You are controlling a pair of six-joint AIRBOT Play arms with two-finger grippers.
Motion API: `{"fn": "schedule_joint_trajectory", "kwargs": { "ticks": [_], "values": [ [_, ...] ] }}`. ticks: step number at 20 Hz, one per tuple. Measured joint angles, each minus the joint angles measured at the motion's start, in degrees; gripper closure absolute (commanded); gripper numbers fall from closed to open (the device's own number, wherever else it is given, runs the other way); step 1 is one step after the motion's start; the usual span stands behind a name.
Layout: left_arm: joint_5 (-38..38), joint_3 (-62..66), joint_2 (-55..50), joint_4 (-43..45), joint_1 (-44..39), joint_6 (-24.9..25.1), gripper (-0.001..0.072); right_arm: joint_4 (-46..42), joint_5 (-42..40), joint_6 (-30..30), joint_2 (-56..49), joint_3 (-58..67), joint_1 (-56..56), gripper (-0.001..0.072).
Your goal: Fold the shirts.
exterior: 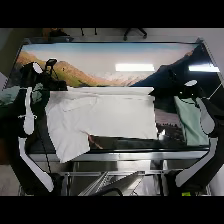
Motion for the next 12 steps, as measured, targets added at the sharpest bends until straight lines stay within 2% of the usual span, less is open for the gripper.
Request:
{"fn": "schedule_joint_trajectory", "kwargs": {
  "ticks": [1, 2, 3, 8, 12],
  "values": [
    [-0.7, 0.0, 0.3, 0.0, 0.0, -0.2, 0.0004, 0.0, 0.6, 0.0, 0.7, 0.0, 0.0, 0.0375],
    [-1.5, 0.0, 1.0, 0.0, 0.2, -0.9, 0.0004, -0.2, 1.6, 0.0, 2.0, 0.0, -0.2, 0.0227],
    [-2.5, 0.0, 2.0, 0.0, 0.7, -1.9, 0.0003, -0.3, 2.7, 0.5, 3.5, 0.0, -0.7, 0.0118],
    [-11.4, -1.9, 9.7, -2.3, 5.5, -7.7, 0.0004, -9.5, 8.5, 8.5, 13.8, -1.4, -6.6, 0.0112],
    [-16.9, -15.8, 21.1, -3.8, 9.5, -10.3, 0.0003, -15.8, 11.9, 12.7, 20.8, -13.1, -10.3, 0.0113]
  ]
}}
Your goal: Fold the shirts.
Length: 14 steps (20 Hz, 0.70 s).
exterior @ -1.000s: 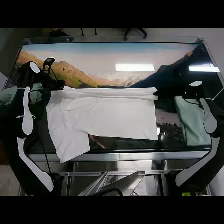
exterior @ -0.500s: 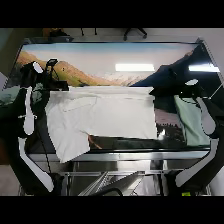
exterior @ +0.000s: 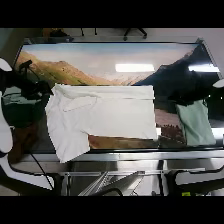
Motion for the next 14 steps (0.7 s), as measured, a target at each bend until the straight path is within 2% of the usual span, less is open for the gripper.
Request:
{"fn": "schedule_joint_trajectory", "kwargs": {
  "ticks": [2, 3, 4, 5, 9, 14],
  "values": [
    [-1.0, -10.3, 6.6, -0.3, 1.8, -0.8, 0.0003, -1.3, -0.4, 0.5, 2.4, -8.0, -0.6, 0.0115],
    [-1.5, -15.5, 9.6, -0.5, 2.8, -1.0, 0.0004, -1.3, -0.9, 0.5, 3.1, -12.1, -0.6, 0.0148],
    [-1.6, -20.9, 12.8, -0.5, 3.8, -1.4, 0.0004, -1.2, -1.3, 0.4, 3.7, -15.4, -0.4, 0.0242],
    [-1.7, -26.0, 15.6, -0.6, 4.9, -1.6, 0.0004, -0.8, -1.8, -0.2, 4.0, -18.5, 0.0, 0.0296],
    [1.1, -41.9, 25.2, -0.6, 8.6, -2.0, 0.0004, 2.3, -2.7, -2.8, 4.8, -25.6, 3.6, 0.0296],
    [7.8, -55.7, 32.9, -1.1, 11.0, -2.0, 0.0004, 3.9, -5.6, -3.9, 4.9, -27.8, 10.1, 0.0299]
  ]
}}
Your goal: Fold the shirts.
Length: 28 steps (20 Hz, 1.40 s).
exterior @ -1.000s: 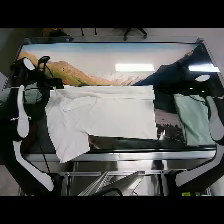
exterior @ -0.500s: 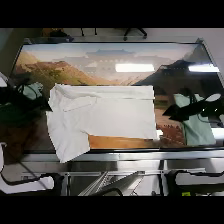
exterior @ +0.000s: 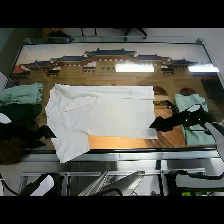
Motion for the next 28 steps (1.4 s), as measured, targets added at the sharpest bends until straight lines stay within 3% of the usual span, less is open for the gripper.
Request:
{"fn": "schedule_joint_trajectory", "kwargs": {
  "ticks": [7, 13, 21, 28],
  "values": [
    [10.1, -10.4, -2.4, -7.8, 0.5, 4.5, 0.0003, 0.8, -3.2, -0.4, 0.0, -0.5, 4.4, 0.03],
    [10.2, -6.3, -7.1, -9.4, 0.5, 7.1, 0.0004, 0.7, -3.5, -0.4, 0.0, -0.5, 4.8, 0.03],
    [7.6, -4.1, -1.4, -2.6, 0.6, 7.3, 0.0004, 0.6, -3.7, -0.4, -0.1, -0.5, 4.9, 0.03],
    [8.3, -3.3, -10.1, -4.3, 0.6, 10.8, 0.0004, 0.5, -3.7, -0.4, -0.1, -0.5, 4.9, 0.03]
  ]
}}
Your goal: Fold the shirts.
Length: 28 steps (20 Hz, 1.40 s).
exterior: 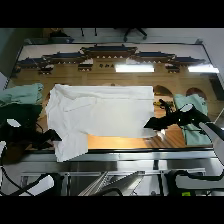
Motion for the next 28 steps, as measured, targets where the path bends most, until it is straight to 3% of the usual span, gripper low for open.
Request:
{"fn": "schedule_joint_trajectory", "kwargs": {
  "ticks": [2, 3, 4, 5, 6, 9, 12, 13, 17, 21, 28],
  "values": [
    [0.1, 0.8, -2.6, -5.3, 0.0, 2.8, 0.0023, 0.0, 0.1, 0.0, 0.0, 0.0, 0.0, 0.03],
    [0.3, 1.3, -3.5, -7.2, 0.0, 4.1, 0.0167, 0.0, 0.2, 0.0, 0.0, 0.0, 0.0, 0.0301],
    [1.2, 1.9, -4.3, -8.3, 0.0, 5.2, 0.0374, 0.0, 0.3, 0.0, 0.0, 0.0, 0.0, 0.0301],
    [2.4, 2.4, -5.0, -9.0, 0.0, 6.1, 0.0662, 0.0, 0.7, 0.0, 0.0, 0.0, 0.0, 0.0304],
    [3.1, 3.0, -5.4, -9.9, 0.0, 6.7, 0.0688, -0.1, 1.0, 0.0, 0.0, 0.0, 0.0, 0.0366],
    [-0.2, 4.2, -5.9, -11.8, 0.0, 8.0, 0.0688, -1.1, 2.4, 0.0, 0.0, -0.1, 0.0, 0.0389],
    [-3.5, 4.7, -5.9, -12.8, 0.0, 8.4, 0.0689, -2.3, 3.8, 0.0, 0.2, -0.1, 0.0, 0.0641],
    [-4.2, 4.8, -5.6, -12.9, 0.0, 8.4, 0.0689, -2.9, 4.0, 0.0, 0.4, -0.2, 0.0, 0.0695],
    [-6.6, 5.0, -1.4, -12.7, 0.0, 6.6, 0.069, -4.2, 5.2, 1.1, 3.4, -0.1, -0.8, 0.0696],
    [-10.6, 5.0, 6.5, -8.9, -1.4, 1.6, 0.069, -10.3, 7.5, 6.6, 8.3, -0.1, -5.7, 0.0696],
    [-12.3, 5.3, 16.2, -6.4, -11.4, -2.4, 0.0689, -12.9, 8.7, 8.3, 14.4, 0.1, -15.6, 0.0695]
  ]
}}
